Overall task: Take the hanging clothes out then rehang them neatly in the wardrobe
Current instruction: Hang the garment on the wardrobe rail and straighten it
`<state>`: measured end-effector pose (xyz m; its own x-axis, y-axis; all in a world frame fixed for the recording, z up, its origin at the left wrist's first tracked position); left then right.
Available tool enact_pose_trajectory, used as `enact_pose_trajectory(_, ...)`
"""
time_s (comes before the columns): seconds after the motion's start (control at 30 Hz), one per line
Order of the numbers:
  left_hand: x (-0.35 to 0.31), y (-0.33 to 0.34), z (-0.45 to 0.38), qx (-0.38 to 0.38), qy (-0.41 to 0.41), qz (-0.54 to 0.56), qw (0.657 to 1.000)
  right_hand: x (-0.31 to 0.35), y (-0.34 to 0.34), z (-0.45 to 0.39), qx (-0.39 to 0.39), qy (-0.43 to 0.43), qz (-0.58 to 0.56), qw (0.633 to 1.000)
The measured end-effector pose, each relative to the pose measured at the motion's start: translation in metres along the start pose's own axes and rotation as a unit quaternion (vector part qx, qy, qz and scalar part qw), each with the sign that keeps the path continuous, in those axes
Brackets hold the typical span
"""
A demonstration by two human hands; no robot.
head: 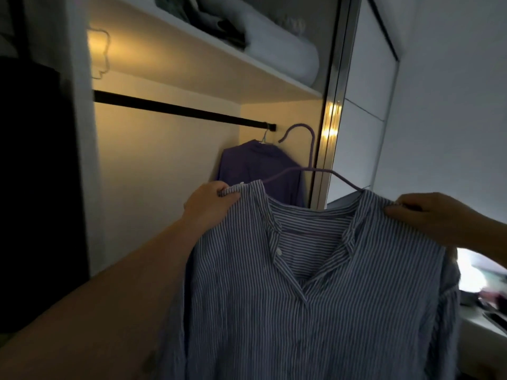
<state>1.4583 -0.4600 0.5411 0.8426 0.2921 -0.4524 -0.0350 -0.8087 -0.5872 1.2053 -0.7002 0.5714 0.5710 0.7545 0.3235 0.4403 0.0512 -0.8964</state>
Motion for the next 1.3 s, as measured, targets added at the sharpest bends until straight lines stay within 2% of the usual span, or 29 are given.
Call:
enact_pose_trajectory(0.1, 0.017, 0.027, -0.039, 0.006, 0.006, 0.012, 1.0, -0.007, 0.01, -0.037, 0.013, 0.019, -0.024, 0.999)
enact_pose_trajectory(0.27, 0.047, 0.065, -0.094, 0.014, 0.011, -0.006, 1.0, -0.025, 0.04, -0.102, 0.065, 0.042, -0.138, 0.987)
enact_pose_trajectory(0.33, 0.06, 0.077, -0.112, 0.003, 0.008, -0.003, 1.0, -0.031, 0.053, -0.133, 0.077, 0.044, -0.144, 0.986)
enact_pose_trajectory(0.47, 0.078, 0.1, -0.141, -0.025, -0.006, -0.013, 1.0, -0.041, 0.075, -0.198, 0.089, 0.017, -0.128, 0.988)
enact_pose_trajectory(0.57, 0.09, 0.113, -0.166, -0.053, -0.031, -0.017, 0.998, -0.04, 0.082, -0.247, 0.093, -0.038, -0.131, 0.986)
enact_pose_trajectory(0.87, 0.151, 0.11, -0.218, -0.097, -0.137, -0.131, 0.977, -0.001, 0.11, -0.367, 0.056, -0.147, -0.128, 0.979)
enact_pose_trajectory(1.2, 0.191, 0.091, -0.301, -0.166, -0.114, -0.124, 0.972, 0.052, 0.118, -0.449, 0.002, -0.155, -0.176, 0.972)
enact_pose_trajectory(1.3, 0.212, 0.091, -0.331, -0.159, -0.11, -0.129, 0.973, 0.069, 0.119, -0.475, -0.016, -0.146, -0.168, 0.975)
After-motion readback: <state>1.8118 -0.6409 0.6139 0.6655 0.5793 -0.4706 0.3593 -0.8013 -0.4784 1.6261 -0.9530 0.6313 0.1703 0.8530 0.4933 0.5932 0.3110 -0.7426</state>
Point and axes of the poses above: each hand's wrist, its own z-axis away from the middle knuckle, its own y-axis out of the palm, x = y × z, the point moved 9 cm from there along -z, towards the middle knuckle, and after that the axes turned 13 degrees about y, right-handed, at the moved point
